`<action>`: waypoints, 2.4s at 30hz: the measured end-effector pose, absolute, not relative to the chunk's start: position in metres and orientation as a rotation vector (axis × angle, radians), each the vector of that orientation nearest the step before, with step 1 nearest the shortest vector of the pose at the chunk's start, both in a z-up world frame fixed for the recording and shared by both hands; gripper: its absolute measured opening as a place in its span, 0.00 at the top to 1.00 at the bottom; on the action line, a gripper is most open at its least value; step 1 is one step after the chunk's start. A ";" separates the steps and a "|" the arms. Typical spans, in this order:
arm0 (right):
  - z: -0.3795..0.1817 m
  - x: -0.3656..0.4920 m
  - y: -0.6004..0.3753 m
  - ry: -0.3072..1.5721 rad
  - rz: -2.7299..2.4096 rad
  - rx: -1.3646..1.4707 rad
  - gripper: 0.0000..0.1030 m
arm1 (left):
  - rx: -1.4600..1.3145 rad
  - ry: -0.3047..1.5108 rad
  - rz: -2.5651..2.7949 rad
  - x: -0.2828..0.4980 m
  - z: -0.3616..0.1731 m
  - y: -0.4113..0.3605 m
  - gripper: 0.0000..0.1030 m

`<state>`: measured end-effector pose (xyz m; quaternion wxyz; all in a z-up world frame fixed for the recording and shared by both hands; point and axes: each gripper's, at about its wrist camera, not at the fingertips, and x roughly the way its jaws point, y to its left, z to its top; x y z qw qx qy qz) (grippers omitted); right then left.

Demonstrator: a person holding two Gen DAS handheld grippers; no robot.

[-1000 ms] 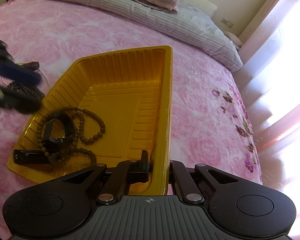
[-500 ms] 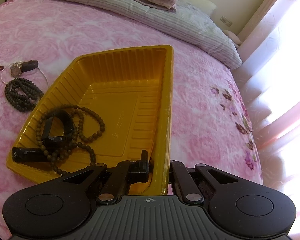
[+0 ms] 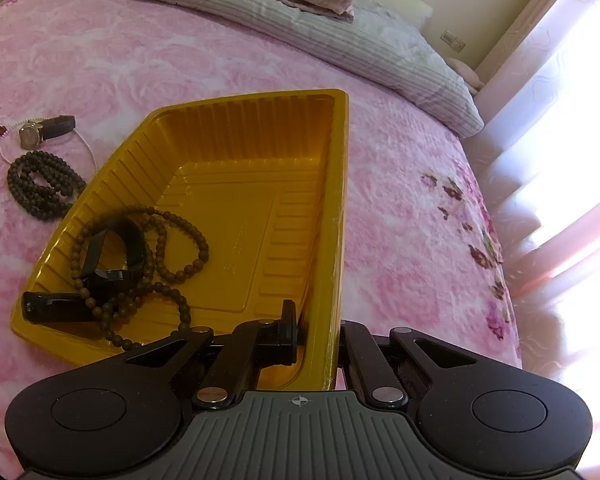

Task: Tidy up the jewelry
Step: 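Grasp the amber bead bracelet with gold charm using the left gripper, then carry the amber bracelet into the tray and open the left gripper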

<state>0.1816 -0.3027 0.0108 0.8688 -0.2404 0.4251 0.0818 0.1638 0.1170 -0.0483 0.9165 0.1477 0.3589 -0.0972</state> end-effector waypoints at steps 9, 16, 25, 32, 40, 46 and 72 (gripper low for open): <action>0.010 0.183 -0.304 0.896 0.165 -0.507 0.96 | 0.420 0.770 -0.279 0.186 -0.060 0.110 0.65; 0.010 0.184 -0.305 0.897 0.163 -0.506 0.95 | 0.295 0.833 -0.306 0.189 -0.055 0.119 0.96; 0.010 0.185 -0.305 0.893 0.162 -0.508 0.95 | 0.202 0.815 -0.344 0.139 -0.039 0.105 0.96; 0.010 0.184 -0.304 0.889 0.161 -0.510 0.95 | 0.216 0.833 -0.390 0.104 -0.039 0.089 0.93; 0.010 0.184 -0.304 0.889 0.161 -0.509 0.95 | 0.157 0.785 -0.311 0.113 -0.034 0.095 0.81; 0.010 0.184 -0.303 0.889 0.161 -0.510 0.95 | 0.177 0.833 -0.306 0.125 -0.048 0.087 0.86; 0.011 0.182 -0.299 0.879 0.166 -0.504 0.95 | 0.196 0.687 -0.420 0.133 0.023 0.047 0.92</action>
